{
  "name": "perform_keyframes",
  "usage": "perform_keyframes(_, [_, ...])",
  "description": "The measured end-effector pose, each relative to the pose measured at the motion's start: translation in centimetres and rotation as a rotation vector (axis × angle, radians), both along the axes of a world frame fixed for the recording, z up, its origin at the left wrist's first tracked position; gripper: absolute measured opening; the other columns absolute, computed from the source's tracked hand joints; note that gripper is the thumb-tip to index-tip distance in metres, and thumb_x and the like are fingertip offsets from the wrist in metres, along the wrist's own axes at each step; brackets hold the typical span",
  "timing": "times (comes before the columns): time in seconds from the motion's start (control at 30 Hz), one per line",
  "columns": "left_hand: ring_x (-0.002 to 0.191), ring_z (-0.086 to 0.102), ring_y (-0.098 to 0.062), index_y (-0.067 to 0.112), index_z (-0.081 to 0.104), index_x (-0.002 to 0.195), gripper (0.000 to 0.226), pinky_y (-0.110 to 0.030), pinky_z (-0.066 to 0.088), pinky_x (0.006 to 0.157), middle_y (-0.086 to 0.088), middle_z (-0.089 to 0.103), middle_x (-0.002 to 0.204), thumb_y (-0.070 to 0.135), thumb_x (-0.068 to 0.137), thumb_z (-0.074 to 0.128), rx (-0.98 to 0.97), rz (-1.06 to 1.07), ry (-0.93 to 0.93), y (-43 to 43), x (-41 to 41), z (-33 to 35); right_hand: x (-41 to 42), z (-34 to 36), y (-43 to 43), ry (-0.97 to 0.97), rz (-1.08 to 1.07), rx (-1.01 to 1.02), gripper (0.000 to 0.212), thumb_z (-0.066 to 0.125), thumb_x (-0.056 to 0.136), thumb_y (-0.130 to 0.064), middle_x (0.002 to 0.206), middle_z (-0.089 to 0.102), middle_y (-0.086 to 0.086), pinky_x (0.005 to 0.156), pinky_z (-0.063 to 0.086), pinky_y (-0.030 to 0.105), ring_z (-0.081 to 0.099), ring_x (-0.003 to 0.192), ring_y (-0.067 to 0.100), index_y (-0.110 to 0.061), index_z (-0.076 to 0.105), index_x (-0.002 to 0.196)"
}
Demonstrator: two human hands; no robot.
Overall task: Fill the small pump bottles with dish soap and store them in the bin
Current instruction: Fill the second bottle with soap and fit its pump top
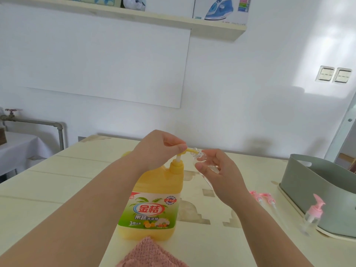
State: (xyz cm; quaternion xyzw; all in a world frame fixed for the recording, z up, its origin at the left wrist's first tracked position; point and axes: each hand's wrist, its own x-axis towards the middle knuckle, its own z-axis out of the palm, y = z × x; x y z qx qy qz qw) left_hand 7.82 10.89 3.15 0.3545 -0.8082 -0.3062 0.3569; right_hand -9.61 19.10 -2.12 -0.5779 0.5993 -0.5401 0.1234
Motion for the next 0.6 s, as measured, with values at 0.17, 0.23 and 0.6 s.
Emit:
perform_keyframes(0.17, [0.1, 0.054, 0.002, 0.035, 0.071, 0.096, 0.018, -0.019, 0.035, 0.081, 0.019, 0.065, 0.103, 0.043, 0.084, 0.062, -0.124, 0.088, -0.112, -0.1, -0.3, -0.6, -0.2, -0.8, -0.2, -0.003, 0.004, 0.011, 0.025, 0.072, 0.083, -0.031, 0.102, 0.068, -0.017, 0.091, 0.047, 0.026, 0.06, 0.104, 0.001, -0.039, 0.057, 0.103])
perform_keyframes(0.23, [0.105, 0.053, -0.001, 0.036, 0.071, 0.097, 0.018, -0.022, 0.035, 0.084, 0.019, 0.064, 0.106, 0.045, 0.084, 0.061, -0.153, 0.112, -0.123, 0.0, -0.3, -0.9, -0.2, -1.1, -0.2, -0.001, 0.001, 0.01, 0.027, 0.072, 0.084, -0.03, 0.103, 0.068, -0.017, 0.088, 0.046, 0.022, 0.061, 0.103, 0.001, -0.034, 0.059, 0.107])
perform_keyframes(0.6, [0.091, 0.051, 0.01, 0.033, 0.069, 0.109, 0.031, -0.009, 0.032, 0.071, 0.024, 0.061, 0.102, 0.049, 0.09, 0.05, 0.039, -0.066, -0.037, 0.4, 0.5, 0.3, 0.0, 0.1, 0.2, 0.045, 0.004, 0.022, 0.026, 0.07, 0.085, -0.032, 0.1, 0.067, -0.016, 0.075, 0.039, 0.001, 0.059, 0.095, -0.008, -0.031, 0.058, 0.108])
